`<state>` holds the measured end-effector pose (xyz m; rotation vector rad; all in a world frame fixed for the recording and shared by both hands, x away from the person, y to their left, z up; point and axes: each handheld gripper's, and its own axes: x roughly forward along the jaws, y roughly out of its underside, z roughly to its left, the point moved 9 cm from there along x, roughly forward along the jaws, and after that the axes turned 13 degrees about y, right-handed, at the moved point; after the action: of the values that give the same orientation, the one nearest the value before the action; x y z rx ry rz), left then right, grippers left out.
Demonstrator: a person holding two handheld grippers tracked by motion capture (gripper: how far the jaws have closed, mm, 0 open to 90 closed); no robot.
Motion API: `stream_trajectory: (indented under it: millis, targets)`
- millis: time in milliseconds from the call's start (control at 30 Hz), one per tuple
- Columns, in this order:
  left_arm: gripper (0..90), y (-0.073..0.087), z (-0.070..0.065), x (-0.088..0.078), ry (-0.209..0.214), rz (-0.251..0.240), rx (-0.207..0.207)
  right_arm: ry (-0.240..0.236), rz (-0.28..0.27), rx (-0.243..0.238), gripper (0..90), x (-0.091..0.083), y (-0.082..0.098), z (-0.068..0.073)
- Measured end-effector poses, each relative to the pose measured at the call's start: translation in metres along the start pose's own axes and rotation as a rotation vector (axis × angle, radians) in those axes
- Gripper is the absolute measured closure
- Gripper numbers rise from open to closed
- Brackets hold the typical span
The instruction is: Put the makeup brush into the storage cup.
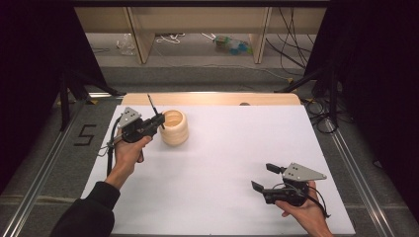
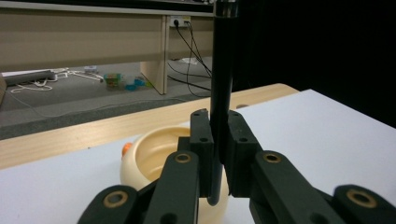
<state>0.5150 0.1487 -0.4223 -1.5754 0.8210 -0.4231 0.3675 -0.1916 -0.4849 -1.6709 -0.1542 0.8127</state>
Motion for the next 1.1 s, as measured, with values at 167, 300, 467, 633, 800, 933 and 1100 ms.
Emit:
stream_trajectory:
  millis: [167,300,467,633,800,933,1100]
  targets:
    - [83.1,-0.005,0.008,0.005,-0.017,0.0,-0.001,0.005,-0.018,-0.013,20.7,-0.001,-0.002,-0.002]
    - [83.1,-0.008,0.01,0.009,-0.019,0.001,-0.001,0.007,-0.028,-0.006,20.6,-0.001,-0.003,-0.002]
    - [83.1,-0.014,0.011,0.015,-0.022,0.005,0.01,-0.001,0.009,-0.001,20.6,-0.003,0.0,0.0]
    - [83.1,-0.015,0.013,0.021,-0.025,0.02,0.006,0.002,-0.003,-0.007,20.7,-0.003,-0.001,-0.001]
    - [83.1,-0.015,0.015,0.025,-0.03,0.033,0.017,0.006,-0.009,-0.011,20.6,-0.002,-0.001,-0.001]
    - [83.1,-0.015,0.017,0.028,-0.033,0.03,0.011,-0.005,-0.032,-0.006,20.7,0.0,-0.003,0.001]
    - [83.1,-0.011,0.018,0.033,-0.036,0.041,0.01,0.003,-0.011,-0.013,20.7,-0.002,-0.001,0.0]
